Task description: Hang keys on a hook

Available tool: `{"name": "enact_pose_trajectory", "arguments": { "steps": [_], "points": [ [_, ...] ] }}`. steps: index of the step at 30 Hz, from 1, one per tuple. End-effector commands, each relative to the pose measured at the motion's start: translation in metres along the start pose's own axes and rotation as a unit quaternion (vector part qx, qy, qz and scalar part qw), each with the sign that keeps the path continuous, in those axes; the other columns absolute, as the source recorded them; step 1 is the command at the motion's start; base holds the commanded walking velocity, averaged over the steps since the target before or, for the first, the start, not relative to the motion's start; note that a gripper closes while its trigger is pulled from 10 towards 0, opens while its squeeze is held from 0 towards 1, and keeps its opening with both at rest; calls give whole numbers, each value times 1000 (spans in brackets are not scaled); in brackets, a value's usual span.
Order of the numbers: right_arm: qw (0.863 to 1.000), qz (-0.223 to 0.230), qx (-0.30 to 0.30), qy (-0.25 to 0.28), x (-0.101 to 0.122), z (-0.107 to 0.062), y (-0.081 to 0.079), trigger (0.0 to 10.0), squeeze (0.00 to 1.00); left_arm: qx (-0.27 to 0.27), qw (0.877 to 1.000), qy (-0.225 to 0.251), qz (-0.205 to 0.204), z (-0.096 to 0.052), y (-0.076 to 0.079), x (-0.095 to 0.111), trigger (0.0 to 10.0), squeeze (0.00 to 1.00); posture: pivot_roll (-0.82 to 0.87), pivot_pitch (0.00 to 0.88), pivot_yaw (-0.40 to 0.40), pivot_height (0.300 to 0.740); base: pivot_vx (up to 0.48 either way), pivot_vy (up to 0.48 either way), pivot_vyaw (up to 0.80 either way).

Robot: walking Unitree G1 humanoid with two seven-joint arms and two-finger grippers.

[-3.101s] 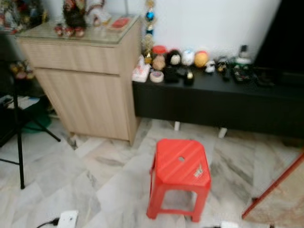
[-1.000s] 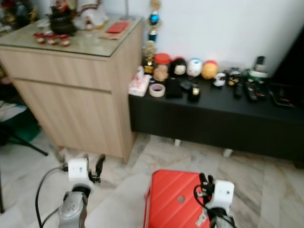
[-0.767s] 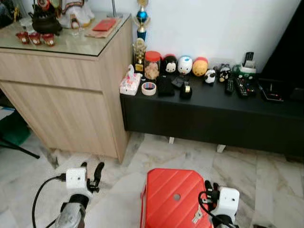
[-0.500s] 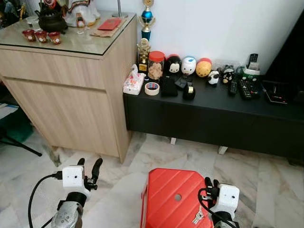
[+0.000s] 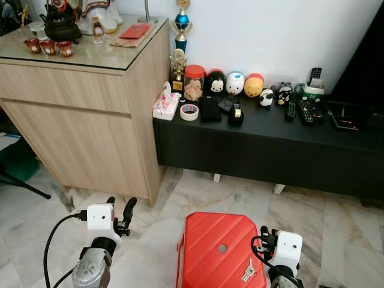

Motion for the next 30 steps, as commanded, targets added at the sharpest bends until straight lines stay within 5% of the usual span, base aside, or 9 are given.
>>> {"name": "enact_pose_trajectory", "arguments": {
  "steps": [1,30],
  "points": [
    [1000,5,-4,0,1,1,2,10000,0,-3,1000,-10,-7,-1,2,-6,10000,0,34,10,-59,671,0,0,0],
    [999,16,27,-8,2,7,-11,10000,0,-1,1000,-31,-5,5,-1,-14,10000,0,40,12,-58,666,0,0,0]
  ]
}}
Point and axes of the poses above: a point about 5 cm out from each wrist's last joint towards the gripper, its own z axis pointing out of the wrist towards the gripper, its own x axis along the axis of the wrist's last joint, y = z × x, the point moved 6 cm from there along z, pointing out of the wrist towards the gripper, and after that the axes turned 8 degrees about -z, right-handed, at the moved point
